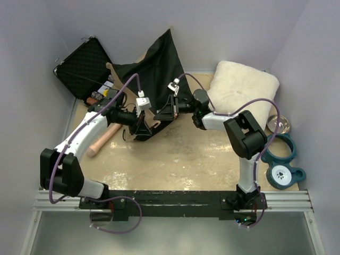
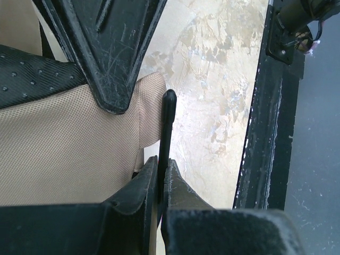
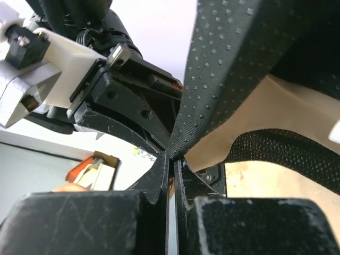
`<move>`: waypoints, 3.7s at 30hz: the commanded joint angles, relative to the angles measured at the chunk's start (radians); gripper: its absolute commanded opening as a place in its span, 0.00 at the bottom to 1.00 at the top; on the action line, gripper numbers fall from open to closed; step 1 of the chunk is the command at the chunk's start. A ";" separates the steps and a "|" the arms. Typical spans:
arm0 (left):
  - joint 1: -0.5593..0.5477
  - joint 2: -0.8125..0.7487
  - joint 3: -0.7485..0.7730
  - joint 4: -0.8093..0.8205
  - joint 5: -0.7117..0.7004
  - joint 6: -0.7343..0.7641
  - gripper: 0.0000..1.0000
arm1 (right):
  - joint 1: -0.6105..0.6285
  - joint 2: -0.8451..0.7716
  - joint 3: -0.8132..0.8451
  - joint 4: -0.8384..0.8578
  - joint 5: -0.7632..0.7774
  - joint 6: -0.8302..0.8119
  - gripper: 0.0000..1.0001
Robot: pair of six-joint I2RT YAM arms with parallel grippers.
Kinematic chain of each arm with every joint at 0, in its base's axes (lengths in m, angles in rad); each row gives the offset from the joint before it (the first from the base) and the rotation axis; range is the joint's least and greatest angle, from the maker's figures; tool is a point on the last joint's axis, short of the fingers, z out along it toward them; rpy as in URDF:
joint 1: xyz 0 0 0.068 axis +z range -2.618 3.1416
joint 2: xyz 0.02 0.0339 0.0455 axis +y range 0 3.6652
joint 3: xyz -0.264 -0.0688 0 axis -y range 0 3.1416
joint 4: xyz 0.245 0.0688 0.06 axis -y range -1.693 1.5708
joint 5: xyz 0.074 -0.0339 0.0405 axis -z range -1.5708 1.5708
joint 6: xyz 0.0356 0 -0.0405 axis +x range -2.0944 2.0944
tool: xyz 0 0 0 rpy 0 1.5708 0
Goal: Set up the pet tent
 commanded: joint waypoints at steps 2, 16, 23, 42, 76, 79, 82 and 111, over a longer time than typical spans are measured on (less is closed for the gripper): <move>0.053 0.062 -0.090 -0.226 -0.429 0.034 0.00 | -0.114 -0.076 0.035 0.264 0.005 0.134 0.00; 0.053 0.079 -0.137 -0.234 -0.484 0.064 0.00 | -0.157 -0.097 0.017 0.260 -0.003 0.143 0.00; 0.053 0.042 -0.100 -0.235 -0.382 0.083 0.00 | -0.138 -0.123 0.110 -0.366 0.012 -0.421 0.28; 0.053 0.016 -0.052 -0.272 -0.259 0.124 0.00 | 0.103 -0.102 -0.150 -0.155 0.217 -0.699 0.80; 0.053 0.053 -0.034 -0.283 -0.200 0.138 0.00 | 0.254 0.062 -0.080 -0.108 0.521 -0.733 0.98; 0.053 0.059 -0.034 -0.278 -0.194 0.135 0.00 | 0.261 0.129 -0.088 0.101 0.381 -0.580 0.98; 0.053 0.061 -0.035 -0.272 -0.191 0.132 0.00 | 0.264 0.224 -0.088 0.389 0.292 -0.362 0.98; 0.069 0.045 -0.037 -0.273 -0.187 0.135 0.00 | 0.208 0.056 -0.138 0.445 0.355 -0.266 0.00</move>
